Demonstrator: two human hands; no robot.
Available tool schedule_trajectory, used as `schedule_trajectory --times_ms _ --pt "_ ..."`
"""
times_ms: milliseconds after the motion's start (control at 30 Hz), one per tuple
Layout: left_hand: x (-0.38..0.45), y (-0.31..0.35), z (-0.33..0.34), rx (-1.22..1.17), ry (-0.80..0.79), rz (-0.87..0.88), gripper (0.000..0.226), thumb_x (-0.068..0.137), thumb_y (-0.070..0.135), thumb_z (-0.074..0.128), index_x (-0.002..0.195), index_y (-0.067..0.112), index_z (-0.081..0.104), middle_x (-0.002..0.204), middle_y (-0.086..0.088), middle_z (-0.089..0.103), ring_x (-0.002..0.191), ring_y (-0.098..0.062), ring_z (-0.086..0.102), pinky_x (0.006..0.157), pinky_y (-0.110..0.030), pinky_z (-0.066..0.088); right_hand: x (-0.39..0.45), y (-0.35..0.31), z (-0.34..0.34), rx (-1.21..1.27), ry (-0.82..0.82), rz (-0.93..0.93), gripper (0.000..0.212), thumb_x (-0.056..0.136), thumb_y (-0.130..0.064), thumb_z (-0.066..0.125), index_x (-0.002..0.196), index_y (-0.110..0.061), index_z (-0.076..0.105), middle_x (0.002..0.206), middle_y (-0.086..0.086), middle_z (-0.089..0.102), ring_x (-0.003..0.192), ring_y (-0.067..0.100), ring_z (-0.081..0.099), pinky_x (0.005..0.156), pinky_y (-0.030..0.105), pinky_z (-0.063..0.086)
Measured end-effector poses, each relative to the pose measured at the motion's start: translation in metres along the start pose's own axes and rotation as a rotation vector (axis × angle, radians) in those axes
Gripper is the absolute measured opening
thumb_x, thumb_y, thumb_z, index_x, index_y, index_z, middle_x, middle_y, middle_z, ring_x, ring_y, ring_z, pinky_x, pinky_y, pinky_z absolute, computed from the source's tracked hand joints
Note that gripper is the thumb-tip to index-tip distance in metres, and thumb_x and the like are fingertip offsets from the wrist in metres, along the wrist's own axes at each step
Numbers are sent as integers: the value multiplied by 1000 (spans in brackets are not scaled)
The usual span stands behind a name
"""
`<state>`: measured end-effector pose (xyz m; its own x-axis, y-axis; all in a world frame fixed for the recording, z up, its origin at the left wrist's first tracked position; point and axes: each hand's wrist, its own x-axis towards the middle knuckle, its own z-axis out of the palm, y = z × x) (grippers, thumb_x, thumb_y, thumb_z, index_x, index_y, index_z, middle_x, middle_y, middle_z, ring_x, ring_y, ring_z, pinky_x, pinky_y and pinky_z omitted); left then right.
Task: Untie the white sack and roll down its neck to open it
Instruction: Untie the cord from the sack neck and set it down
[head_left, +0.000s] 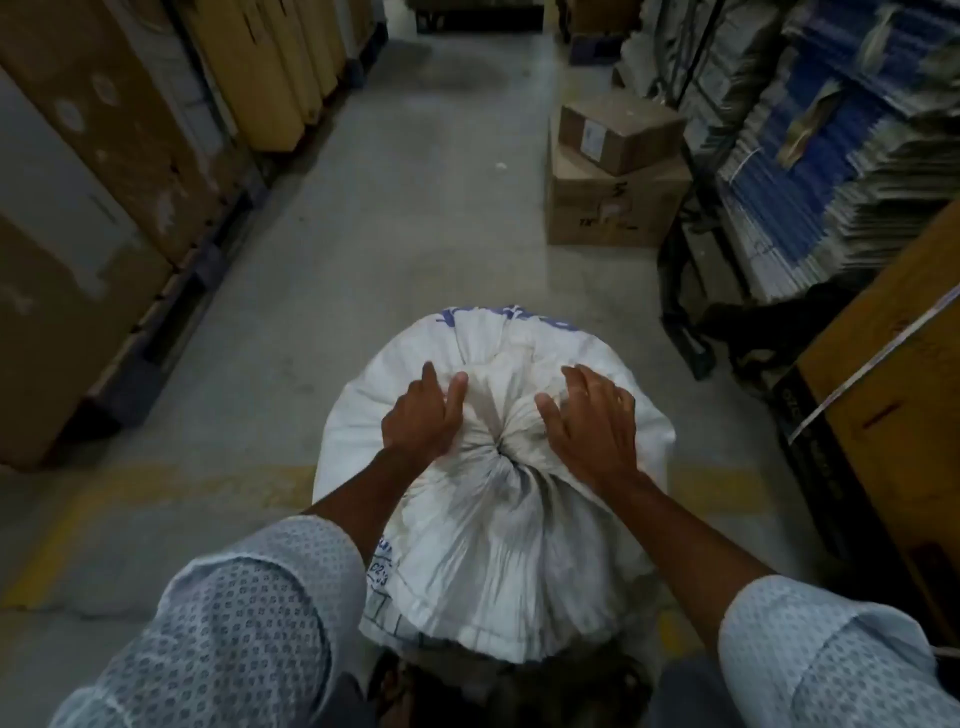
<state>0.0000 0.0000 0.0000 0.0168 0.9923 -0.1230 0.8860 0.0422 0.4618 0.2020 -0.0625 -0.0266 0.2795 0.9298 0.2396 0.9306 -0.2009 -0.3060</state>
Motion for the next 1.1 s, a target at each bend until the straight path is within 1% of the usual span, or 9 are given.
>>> schedule_trajectory --times_ms 133,233,400,567,733,800,900,1000,1100 --pt "-15 -8 -3 -80 -129 -204 81 95 70 22 139 4 40 138 -30 51 129 -44 50 107 -50 37 -24 14 -22 152 -72 349 67 98 -58 33 147 -13 38 154 13 39 139 35 39 112 53 27" --pt "-25 -19 -4 -142 -170 -255 84 90 70 40 137 0 45 140 -25 53 129 -42 50 108 -46 42 -35 21 -41 310 -180 579 68 100 -59 28 147 -10 35 145 19 48 129 41 48 111 52 31" --pt "-42 -24 -29 -464 -485 -336 47 75 43 83 91 4 61 87 -12 62 75 -23 60 65 -30 46 -46 43 -47 709 -477 795 78 78 -61 64 132 -5 55 120 16 65 104 36 65 89 43 56" --pt "-58 4 -47 -265 -457 -205 33 80 33 78 90 6 62 77 -7 61 63 -17 55 56 -24 42 -49 20 -72 934 -480 658 52 79 -42 76 117 -11 60 114 8 66 98 26 64 88 40 55" --pt "-66 43 -72 -725 -634 -315 20 90 24 68 97 8 58 76 -7 56 58 -17 64 50 -27 58 -40 -31 -105 1154 -428 401 41 87 -34 71 123 -16 64 113 2 72 101 19 68 93 37 55" --pt "-64 52 -77 -822 -678 -316 11 95 18 57 91 7 57 74 -7 54 54 -15 64 49 -24 58 -36 -48 -119 1295 -530 373 25 91 -32 66 107 -13 67 89 4 74 79 19 72 70 34 58" --pt "-56 45 -79 -930 -663 -241 13 94 7 51 100 5 63 80 -6 60 62 -13 62 53 -24 59 -25 -44 -121 1549 -621 442 16 91 -18 55 103 -10 63 81 6 65 64 16 62 58 28 50" --pt "-34 14 -59 -774 -560 62 32 89 -1 60 118 12 68 97 -4 73 81 -15 71 75 -34 61 -16 -25 -101 1504 -546 394 44 80 -9 62 124 -6 62 118 10 66 101 25 65 85 35 48" --pt "23 -31 44 -590 -684 -32 93 69 24 84 149 19 37 140 -12 50 126 -29 55 109 -51 44 -16 -16 -77 1216 -516 318 58 85 4 66 139 -13 53 134 2 63 109 18 67 85 31 55"
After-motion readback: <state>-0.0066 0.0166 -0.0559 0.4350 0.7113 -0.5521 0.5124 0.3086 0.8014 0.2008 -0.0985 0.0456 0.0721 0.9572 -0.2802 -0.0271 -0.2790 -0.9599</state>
